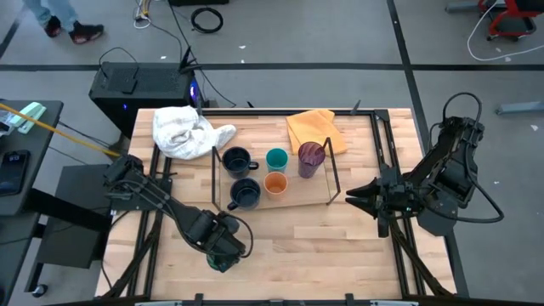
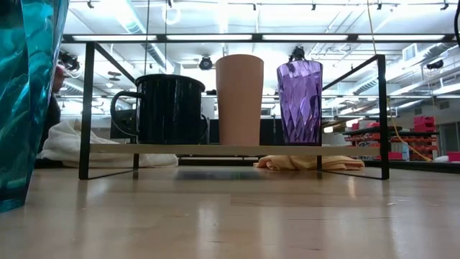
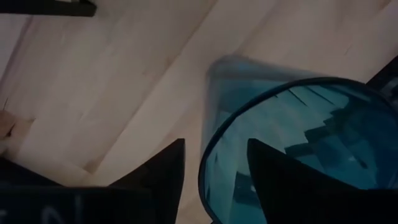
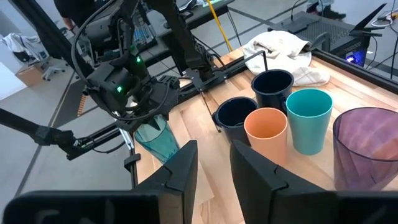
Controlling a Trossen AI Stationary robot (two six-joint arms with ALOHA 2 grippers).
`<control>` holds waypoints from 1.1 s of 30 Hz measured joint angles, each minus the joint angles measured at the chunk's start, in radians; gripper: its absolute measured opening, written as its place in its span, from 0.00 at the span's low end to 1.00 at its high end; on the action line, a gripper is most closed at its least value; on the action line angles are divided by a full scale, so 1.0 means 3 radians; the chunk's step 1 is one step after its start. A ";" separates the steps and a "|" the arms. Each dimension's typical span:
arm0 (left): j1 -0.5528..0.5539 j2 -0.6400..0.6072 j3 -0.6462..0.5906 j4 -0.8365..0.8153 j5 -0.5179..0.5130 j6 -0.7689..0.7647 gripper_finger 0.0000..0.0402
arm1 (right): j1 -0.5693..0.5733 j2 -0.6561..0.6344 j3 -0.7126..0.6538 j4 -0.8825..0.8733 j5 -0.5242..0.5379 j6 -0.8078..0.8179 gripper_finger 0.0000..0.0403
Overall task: Stack small to large cups/mugs on shelf
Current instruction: Put the blue cup on the shelf
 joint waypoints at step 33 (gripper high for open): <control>0.0139 -0.0003 0.0256 0.0152 -0.0037 0.0841 0.03 | 0.0000 -0.0001 0.0000 -0.0001 0.0001 -0.0005 0.26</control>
